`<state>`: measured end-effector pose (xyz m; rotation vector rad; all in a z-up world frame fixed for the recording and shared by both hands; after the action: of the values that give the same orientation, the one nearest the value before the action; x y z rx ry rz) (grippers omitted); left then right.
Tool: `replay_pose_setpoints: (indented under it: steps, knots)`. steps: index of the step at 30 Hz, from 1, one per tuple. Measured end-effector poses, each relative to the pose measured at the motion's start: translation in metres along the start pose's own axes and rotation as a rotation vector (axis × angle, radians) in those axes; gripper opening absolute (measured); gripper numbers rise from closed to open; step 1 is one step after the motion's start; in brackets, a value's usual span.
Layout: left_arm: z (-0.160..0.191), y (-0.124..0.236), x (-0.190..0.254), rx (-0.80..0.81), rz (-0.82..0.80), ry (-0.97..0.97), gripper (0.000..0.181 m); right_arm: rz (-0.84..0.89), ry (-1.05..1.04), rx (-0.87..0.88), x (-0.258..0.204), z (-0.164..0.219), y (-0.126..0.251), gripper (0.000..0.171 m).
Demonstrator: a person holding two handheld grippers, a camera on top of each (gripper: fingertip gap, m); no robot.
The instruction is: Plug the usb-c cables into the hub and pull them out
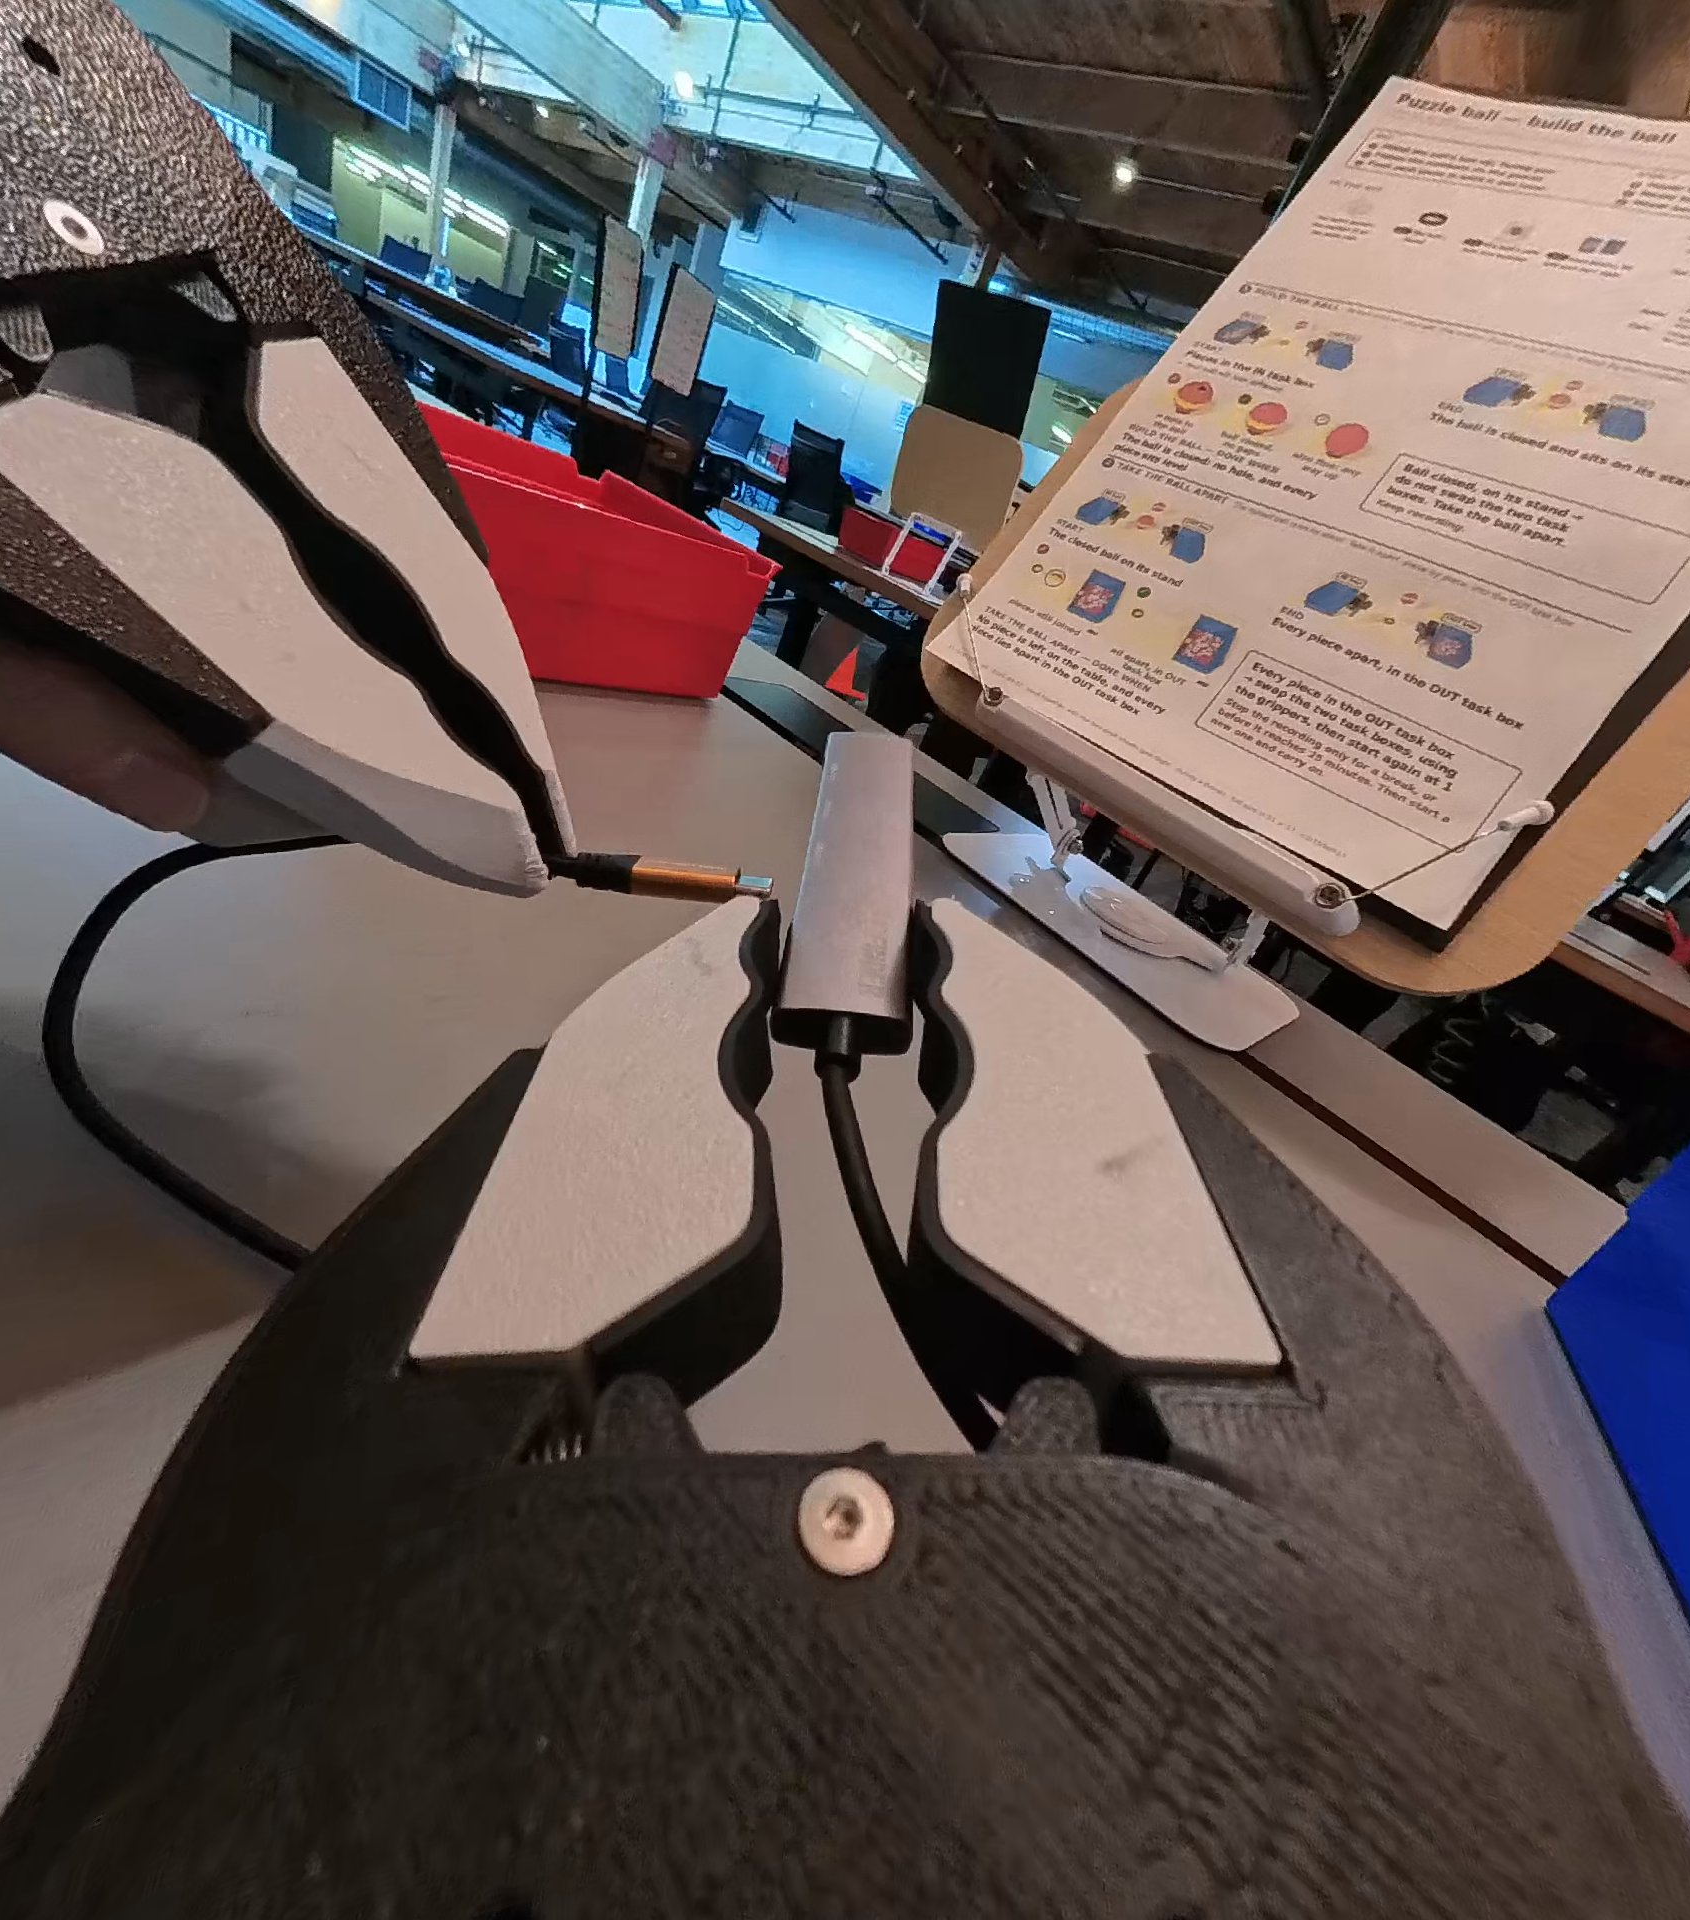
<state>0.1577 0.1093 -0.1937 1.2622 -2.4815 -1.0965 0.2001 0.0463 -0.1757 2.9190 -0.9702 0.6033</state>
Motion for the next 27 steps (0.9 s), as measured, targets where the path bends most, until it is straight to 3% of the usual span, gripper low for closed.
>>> replay_pose_setpoints:
  steps: [1,27]
  knots:
    - [0.0005,-0.0001,-0.0006,0.0,-0.003,0.002,0.003,-0.003,0.004,-0.002,-0.0007,0.0003,-0.0001,0.025]
    - [-0.007,0.0048,-0.0011,0.037,-0.04,-0.061,0.003,-0.034,0.003,-0.036,-0.0038,0.0037,-0.0035,0.025]
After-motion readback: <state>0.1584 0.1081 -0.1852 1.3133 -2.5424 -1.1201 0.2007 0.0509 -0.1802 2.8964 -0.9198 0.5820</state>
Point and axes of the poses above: each gripper's, where its closed fingertips meet, y back along the fingers, z out of its underside, x = y × z across the jaws, the point moved 2 cm from there along y, back along the fingers, and after that the axes turned 11 degrees about z, right-handed, at the moved point
